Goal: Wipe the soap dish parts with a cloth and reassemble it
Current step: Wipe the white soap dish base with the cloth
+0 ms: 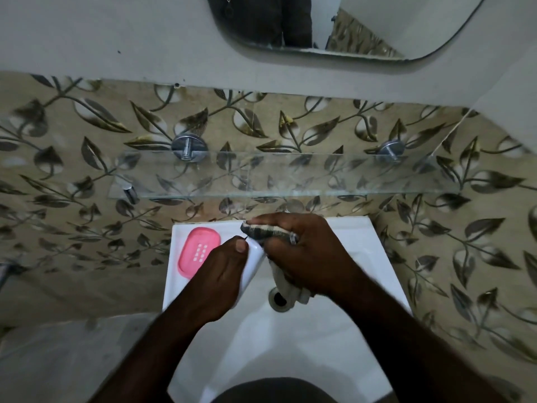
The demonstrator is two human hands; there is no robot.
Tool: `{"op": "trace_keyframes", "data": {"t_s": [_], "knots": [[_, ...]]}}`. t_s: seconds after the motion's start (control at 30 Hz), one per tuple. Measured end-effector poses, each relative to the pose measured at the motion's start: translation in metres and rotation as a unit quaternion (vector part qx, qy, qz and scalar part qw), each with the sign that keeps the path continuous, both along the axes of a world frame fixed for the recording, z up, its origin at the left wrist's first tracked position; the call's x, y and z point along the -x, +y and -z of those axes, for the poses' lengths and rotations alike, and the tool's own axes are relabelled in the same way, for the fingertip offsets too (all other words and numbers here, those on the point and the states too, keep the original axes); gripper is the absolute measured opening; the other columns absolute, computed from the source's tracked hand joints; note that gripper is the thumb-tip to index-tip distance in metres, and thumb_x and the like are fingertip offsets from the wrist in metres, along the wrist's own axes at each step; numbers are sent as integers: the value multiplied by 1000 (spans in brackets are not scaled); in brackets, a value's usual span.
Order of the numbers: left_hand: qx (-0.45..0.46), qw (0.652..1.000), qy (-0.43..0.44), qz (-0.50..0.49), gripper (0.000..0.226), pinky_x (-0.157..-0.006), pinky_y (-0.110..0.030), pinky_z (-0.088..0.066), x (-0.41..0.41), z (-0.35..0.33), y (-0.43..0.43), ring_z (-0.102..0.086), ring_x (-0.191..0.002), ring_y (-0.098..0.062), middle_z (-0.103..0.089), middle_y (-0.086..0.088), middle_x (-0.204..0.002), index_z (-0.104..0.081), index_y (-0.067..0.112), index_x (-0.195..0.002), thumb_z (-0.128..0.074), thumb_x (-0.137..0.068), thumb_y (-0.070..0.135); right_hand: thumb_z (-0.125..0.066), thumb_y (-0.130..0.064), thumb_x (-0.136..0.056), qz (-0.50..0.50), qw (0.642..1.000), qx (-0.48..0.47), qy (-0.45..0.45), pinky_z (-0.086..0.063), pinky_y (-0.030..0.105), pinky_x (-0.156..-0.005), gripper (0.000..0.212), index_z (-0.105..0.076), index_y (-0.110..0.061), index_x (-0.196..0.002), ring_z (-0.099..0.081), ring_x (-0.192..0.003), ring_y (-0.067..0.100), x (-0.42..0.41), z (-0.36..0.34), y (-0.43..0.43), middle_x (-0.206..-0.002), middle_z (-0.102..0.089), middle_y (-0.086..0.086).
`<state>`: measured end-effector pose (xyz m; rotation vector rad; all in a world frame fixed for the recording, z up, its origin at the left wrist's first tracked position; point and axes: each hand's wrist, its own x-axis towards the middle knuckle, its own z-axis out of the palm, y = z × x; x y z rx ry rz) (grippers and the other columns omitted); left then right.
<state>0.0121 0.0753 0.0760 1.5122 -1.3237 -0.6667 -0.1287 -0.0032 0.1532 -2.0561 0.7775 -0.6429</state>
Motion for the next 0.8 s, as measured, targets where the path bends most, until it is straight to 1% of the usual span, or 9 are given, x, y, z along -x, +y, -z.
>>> {"op": "trace_keyframes", "data": {"t_s": [0.07,0.17,0.23,0.3,0.33,0.4,0.5,0.63,0.8], "knots": [[-28,999,-15,-21,31,-86,-7,-40,-2,0,3,-57,-90,-3,-62,13,-92,-56,33,-96,-27,-92,44,-57,-22,-76,21,996,-88,-13,-57,37,-76,30,-78,-18,-97,-72,-86,22,-1,-2,-14,-93,-77,5],[18,995,93,-36,31,-82,0,-40,6,-8,4,-57,-85,14,-67,27,-81,-54,34,-83,-29,-101,31,-54,-21,-81,40,981,-186,-21,-47,37,-60,26,-70,-2,-89,-61,-63,27,2,4,-24,-75,-68,20],[22,956,286,-66,39,-90,-21,-50,10,-15,-1,-66,-90,0,-74,15,-85,-62,25,-87,-36,-93,54,-55,-19,-84,62,977,-202,-38,-42,31,-54,22,-61,1,-79,-52,-56,19,1,10,-17,-62,-57,15],[18,895,434,-103,49,-80,-28,-57,11,-15,-9,-71,-87,-10,-77,5,-87,-65,23,-94,-43,-74,62,-57,-27,-83,94,978,-184,-37,-46,28,-49,22,-63,-6,-78,-57,-54,15,-3,18,-2,-62,-62,13],[39,903,410,-119,46,-79,-23,-56,13,-17,-11,-71,-87,-6,-76,8,-87,-65,25,-95,-42,-79,62,-59,-29,-84,116,978,-168,-38,-49,24,-50,18,-65,-12,-80,-61,-56,12,-4,22,8,-65,-66,6],[83,955,250,-136,35,-90,-14,-45,18,-25,-11,-62,-99,6,-69,12,-97,-59,33,-102,-32,-98,55,-61,-29,-88,145,974,-170,-43,-54,22,-59,9,-67,-23,-85,-68,-68,6,-5,28,27,-76,-72,-4],[154,981,49,-103,44,-94,-6,-34,13,-28,-16,-51,-113,11,-58,9,-117,-51,31,-124,-24,-99,54,-62,-30,-90,137,960,-236,-58,-56,35,-72,9,-66,-22,-89,-70,-77,14,3,25,42,-85,-73,1],[160,986,-48,-19,81,-92,-11,-35,7,-43,-31,-51,-110,-4,-54,-3,-117,-47,10,-139,-21,-91,71,-56,-11,-93,122,894,-367,-227,-55,43,-71,18,-63,1,-102,-66,-78,35,18,0,30,-95,-68,31],[126,978,-152,60,82,-95,-17,-38,14,-72,-55,-49,-116,-10,-51,0,-124,-40,15,-145,-38,-84,70,-52,-12,-84,107,810,-401,-414,-56,28,-53,32,-59,4,-111,-71,-65,23,43,-37,-3,-85,-71,18]]}}
